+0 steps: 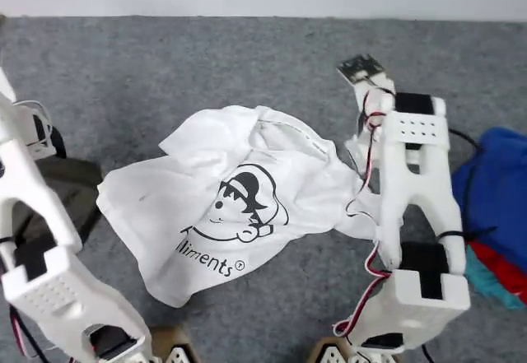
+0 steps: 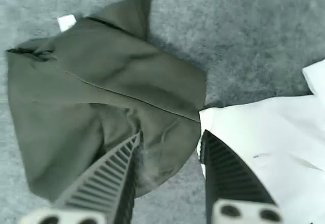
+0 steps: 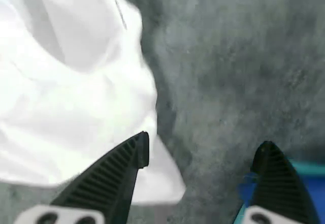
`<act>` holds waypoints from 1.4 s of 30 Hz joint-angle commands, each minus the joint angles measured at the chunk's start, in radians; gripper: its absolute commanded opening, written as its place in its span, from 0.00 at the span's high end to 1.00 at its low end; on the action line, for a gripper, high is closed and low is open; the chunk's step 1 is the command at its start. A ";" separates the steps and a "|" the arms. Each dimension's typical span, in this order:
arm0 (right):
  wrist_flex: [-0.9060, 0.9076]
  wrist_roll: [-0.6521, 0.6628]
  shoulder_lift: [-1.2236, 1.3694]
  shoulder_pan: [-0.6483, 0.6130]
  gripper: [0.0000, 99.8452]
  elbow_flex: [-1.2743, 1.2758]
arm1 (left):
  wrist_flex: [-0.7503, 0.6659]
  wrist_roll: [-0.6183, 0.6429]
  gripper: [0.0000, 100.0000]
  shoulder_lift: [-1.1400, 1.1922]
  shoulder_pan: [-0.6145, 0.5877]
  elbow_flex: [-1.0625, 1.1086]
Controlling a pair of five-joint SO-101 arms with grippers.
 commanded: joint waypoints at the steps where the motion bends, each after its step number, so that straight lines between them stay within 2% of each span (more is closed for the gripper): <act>1: -0.053 0.064 0.019 -0.068 0.67 -0.143 | 0.035 -0.015 0.82 -0.155 -0.015 0.048; 5: -0.024 0.226 0.143 -0.176 0.67 -0.275 | 0.035 -0.114 0.82 -0.336 -0.009 0.272; 11: 0.048 0.249 0.437 -0.246 0.67 -0.566 | 0.035 -0.267 0.82 -0.605 -0.015 0.567; 14: 0.048 0.249 0.599 -0.246 0.68 -0.753 | 0.034 -0.287 0.82 -0.717 -0.015 0.661; 17: 0.071 0.290 0.762 -0.229 0.77 -0.942 | 0.034 -0.288 0.82 -0.807 -0.015 0.716; 20: 0.124 0.354 0.911 -0.211 0.92 -1.128 | 0.034 -0.288 0.82 -0.878 -0.015 0.745; 22: 0.154 0.353 0.995 -0.188 1.00 -1.246 | 0.034 -0.288 0.82 -0.914 -0.015 0.765; 24: 0.193 0.353 1.067 -0.165 0.97 -1.361 | 0.034 -0.290 0.82 -0.941 -0.015 0.786; 31: 0.332 0.353 1.205 -0.031 0.99 -1.640 | 0.034 -0.287 0.82 -0.971 -0.015 0.857; 42: 0.420 0.354 1.184 0.355 0.99 -1.662 | 0.034 -0.285 0.82 -0.968 -0.014 0.862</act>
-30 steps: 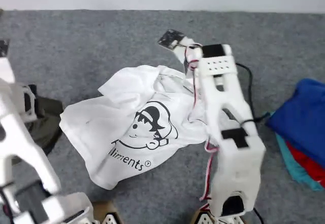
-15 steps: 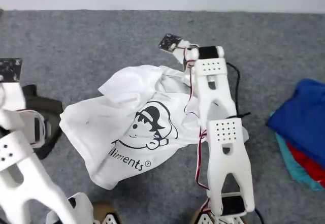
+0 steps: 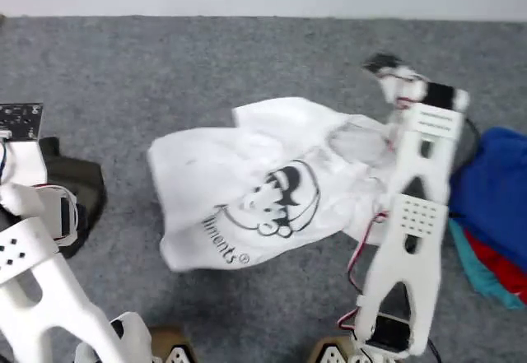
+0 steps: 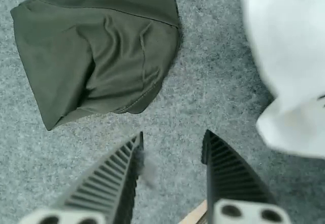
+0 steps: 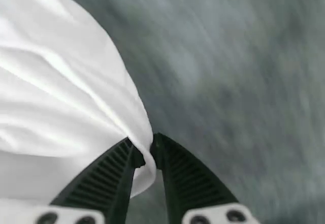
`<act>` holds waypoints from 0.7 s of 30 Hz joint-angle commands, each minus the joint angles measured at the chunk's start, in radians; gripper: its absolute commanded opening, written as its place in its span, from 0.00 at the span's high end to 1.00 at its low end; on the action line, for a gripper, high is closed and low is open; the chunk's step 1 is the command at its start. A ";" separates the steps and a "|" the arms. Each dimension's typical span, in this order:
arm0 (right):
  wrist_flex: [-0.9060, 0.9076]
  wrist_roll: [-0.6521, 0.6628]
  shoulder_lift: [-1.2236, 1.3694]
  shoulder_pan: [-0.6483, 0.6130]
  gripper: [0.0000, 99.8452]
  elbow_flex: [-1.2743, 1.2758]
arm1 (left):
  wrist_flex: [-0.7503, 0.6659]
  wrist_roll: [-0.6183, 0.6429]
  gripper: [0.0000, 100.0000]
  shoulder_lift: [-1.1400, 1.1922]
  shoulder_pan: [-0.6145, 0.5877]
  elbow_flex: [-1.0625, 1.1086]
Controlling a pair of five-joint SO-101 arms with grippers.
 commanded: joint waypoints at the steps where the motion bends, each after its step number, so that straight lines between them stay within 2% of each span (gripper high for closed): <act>1: 0.045 0.012 -0.050 0.128 0.99 -0.052 | 0.031 -0.009 0.82 -0.021 -0.003 -0.002; 6: 0.084 0.008 -0.117 0.153 0.97 -0.052 | 0.031 -0.009 0.82 -0.020 -0.002 -0.001; 11: 0.082 0.008 -0.262 0.035 0.72 -0.051 | 0.031 -0.009 0.82 -0.020 0.002 -0.001; 13: 0.082 0.008 -0.303 -0.027 0.66 -0.051 | 0.031 -0.009 0.82 -0.020 0.002 -0.001; 18: 0.076 0.008 -0.355 -0.179 0.69 -0.051 | 0.031 -0.009 0.82 -0.026 -0.002 -0.001; 21: 0.018 0.008 -0.354 -0.223 0.72 -0.044 | 0.031 -0.009 0.82 -0.026 -0.003 -0.001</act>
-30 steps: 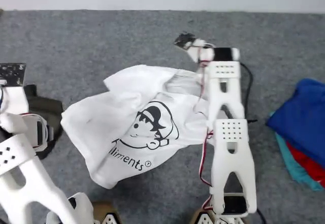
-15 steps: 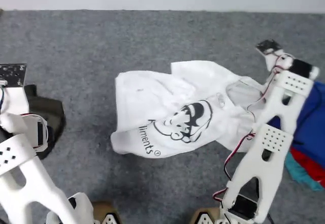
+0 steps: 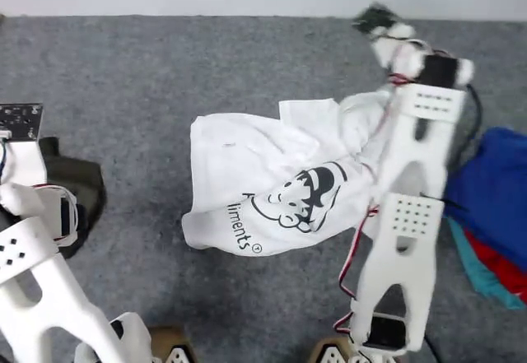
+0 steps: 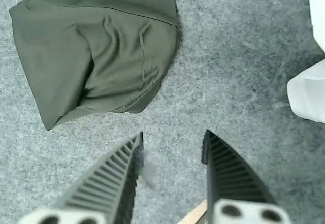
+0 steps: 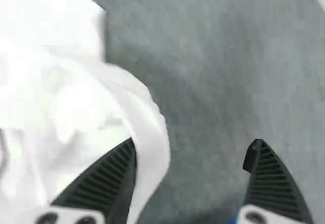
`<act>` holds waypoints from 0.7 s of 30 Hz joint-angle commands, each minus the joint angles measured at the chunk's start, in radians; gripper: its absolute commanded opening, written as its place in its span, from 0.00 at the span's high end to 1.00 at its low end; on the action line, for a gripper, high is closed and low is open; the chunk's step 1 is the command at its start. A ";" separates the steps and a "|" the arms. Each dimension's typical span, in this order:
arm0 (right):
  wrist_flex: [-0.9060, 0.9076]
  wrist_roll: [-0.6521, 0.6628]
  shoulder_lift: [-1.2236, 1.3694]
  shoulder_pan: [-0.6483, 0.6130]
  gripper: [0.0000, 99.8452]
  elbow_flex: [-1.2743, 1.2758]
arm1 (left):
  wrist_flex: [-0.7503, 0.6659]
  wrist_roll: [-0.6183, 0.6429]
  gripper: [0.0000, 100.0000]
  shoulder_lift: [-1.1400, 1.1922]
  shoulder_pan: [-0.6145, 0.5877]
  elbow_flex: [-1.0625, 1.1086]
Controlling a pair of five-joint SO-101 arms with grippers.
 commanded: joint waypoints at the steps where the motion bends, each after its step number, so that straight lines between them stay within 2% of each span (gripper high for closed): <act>1: -0.047 0.006 -0.067 -0.036 0.73 -0.026 | 0.031 -0.009 0.82 -0.026 -0.003 -0.005; 4: -0.062 0.006 -0.051 0.010 0.73 0.026 | 0.031 -0.009 0.82 -0.028 -0.003 -0.007; 10: -0.084 0.017 -0.035 0.197 0.73 0.028 | 0.031 -0.009 0.82 -0.028 -0.005 -0.007; 13: -0.079 0.087 -0.035 0.265 0.73 0.026 | 0.031 -0.009 0.82 -0.028 -0.005 -0.007; 17: -0.044 0.095 -0.036 0.305 0.72 0.023 | 0.031 -0.009 0.82 -0.028 -0.005 -0.007; 21: -0.007 0.092 -0.030 0.302 0.64 -0.006 | 0.031 -0.009 0.82 -0.028 -0.002 -0.007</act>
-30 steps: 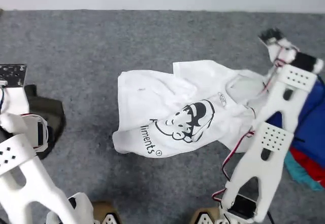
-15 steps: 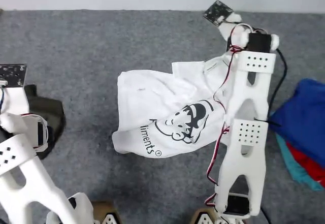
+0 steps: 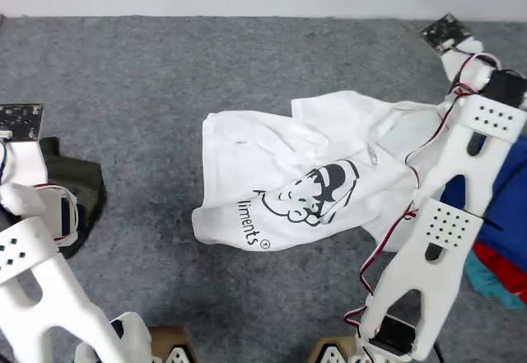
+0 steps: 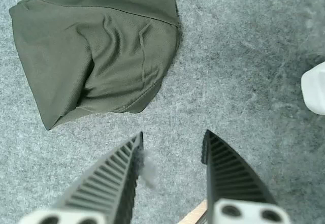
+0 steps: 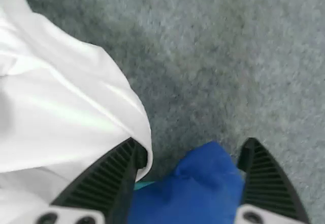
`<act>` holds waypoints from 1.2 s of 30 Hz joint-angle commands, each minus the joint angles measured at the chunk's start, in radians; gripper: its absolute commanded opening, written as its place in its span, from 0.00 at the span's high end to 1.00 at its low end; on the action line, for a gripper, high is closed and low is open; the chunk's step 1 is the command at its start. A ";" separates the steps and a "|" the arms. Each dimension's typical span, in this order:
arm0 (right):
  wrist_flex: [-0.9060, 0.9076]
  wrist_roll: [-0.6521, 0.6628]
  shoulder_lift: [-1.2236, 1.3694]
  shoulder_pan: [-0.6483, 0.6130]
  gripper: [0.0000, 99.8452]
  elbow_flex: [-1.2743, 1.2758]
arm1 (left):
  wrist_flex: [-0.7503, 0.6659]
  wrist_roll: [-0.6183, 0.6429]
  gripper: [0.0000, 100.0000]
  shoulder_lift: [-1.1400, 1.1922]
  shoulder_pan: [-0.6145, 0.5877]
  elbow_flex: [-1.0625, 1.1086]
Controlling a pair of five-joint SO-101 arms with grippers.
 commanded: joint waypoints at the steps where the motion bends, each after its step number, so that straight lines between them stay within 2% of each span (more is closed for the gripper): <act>1: 0.050 0.006 -0.036 0.007 0.63 -0.043 | 0.031 -0.009 0.82 -0.028 -0.002 -0.007; 8: 0.084 -0.049 -0.077 -0.077 0.57 -0.006 | 0.031 -0.009 0.82 -0.028 -0.002 -0.007; 11: 0.084 -0.100 -0.150 -0.102 0.57 0.021 | 0.031 -0.011 0.82 -0.028 -0.003 -0.005; 15: 0.081 -0.103 -0.251 -0.159 0.57 0.133 | 0.031 -0.011 0.82 -0.025 -0.002 -0.005; 22: 0.081 -0.055 -0.320 -0.219 0.57 0.617 | 0.031 -0.012 0.82 -0.026 -0.003 -0.005; 26: 0.081 -0.040 -0.407 -0.232 0.57 0.792 | 0.031 -0.014 0.82 -0.025 -0.003 -0.005; 32: 0.074 -0.041 -0.552 -0.249 0.57 0.830 | 0.031 -0.012 0.82 -0.026 0.000 0.041; 36: 0.059 -0.044 -0.602 -0.349 0.57 0.830 | 0.031 -0.011 0.82 -0.028 0.000 0.084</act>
